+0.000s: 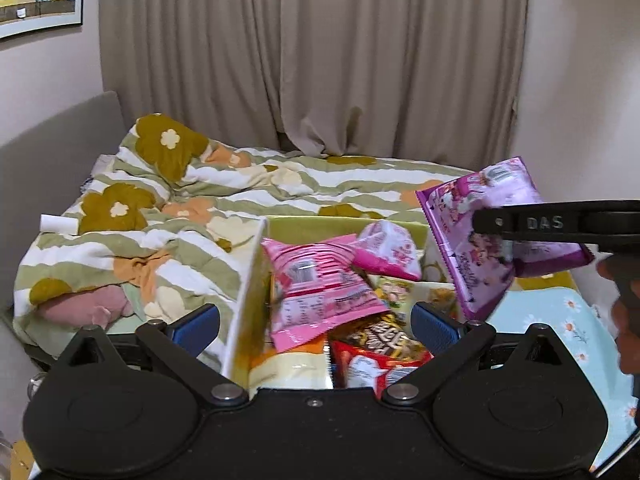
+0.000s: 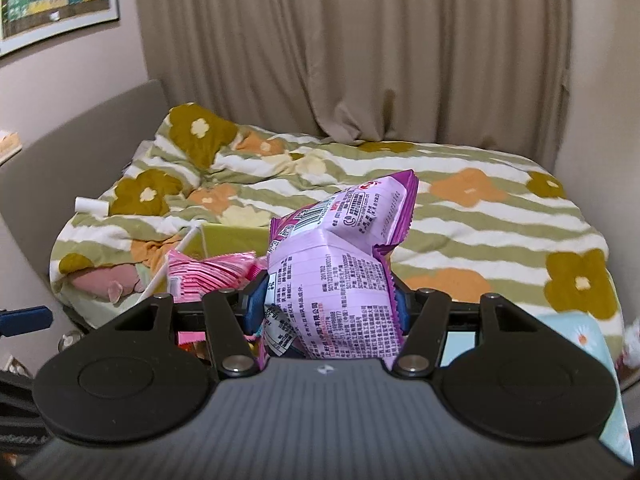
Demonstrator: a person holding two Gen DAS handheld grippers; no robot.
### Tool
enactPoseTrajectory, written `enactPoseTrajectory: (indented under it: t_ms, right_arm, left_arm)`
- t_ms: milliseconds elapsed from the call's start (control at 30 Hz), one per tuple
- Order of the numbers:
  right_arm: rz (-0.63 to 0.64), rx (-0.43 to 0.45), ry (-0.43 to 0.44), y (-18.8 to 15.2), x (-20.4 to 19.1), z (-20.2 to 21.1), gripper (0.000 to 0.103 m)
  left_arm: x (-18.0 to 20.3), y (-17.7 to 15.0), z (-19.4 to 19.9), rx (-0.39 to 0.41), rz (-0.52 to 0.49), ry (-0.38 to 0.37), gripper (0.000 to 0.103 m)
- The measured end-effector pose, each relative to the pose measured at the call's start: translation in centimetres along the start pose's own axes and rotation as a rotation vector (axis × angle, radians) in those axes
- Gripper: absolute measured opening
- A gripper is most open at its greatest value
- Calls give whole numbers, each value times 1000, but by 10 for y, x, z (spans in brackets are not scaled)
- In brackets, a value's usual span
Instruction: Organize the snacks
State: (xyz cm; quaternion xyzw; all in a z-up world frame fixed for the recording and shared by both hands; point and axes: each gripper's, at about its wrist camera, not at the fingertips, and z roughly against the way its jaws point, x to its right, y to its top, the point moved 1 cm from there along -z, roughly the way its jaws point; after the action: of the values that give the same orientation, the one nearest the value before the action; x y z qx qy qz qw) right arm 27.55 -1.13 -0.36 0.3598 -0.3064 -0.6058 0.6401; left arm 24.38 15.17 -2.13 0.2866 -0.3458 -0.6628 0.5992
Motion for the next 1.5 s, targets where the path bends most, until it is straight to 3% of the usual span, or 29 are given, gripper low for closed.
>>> enactPoseTrajectory:
  t_ms: [33, 133, 367, 500, 833, 1100, 1500]
  right_arm:
    - [7, 6, 12, -1, -3, -7, 78]
    - [5, -4, 40, -4, -8, -27, 103]
    - [-24, 13, 42, -21, -4, -27, 103]
    - [-19, 21, 37, -22, -4, -11, 103]
    - [-29, 76, 7, -24, 20, 89, 103]
    - [-7, 13, -95, -57, 45, 172, 103]
    - [-66, -37, -198, -118, 78, 225, 103]
  left_arm:
    - [-3, 0, -2, -4, 1, 5, 103]
    - [-8, -3, -9, -14, 1, 8, 103]
    - [-15, -15, -16, -51, 4, 0, 103]
    - [-11, -15, -2, -35, 4, 3, 103]
    - [25, -13, 73, 62, -16, 17, 103]
    - [57, -28, 126, 98, -51, 42, 103]
    - [94, -67, 157, 102, -80, 32, 103]
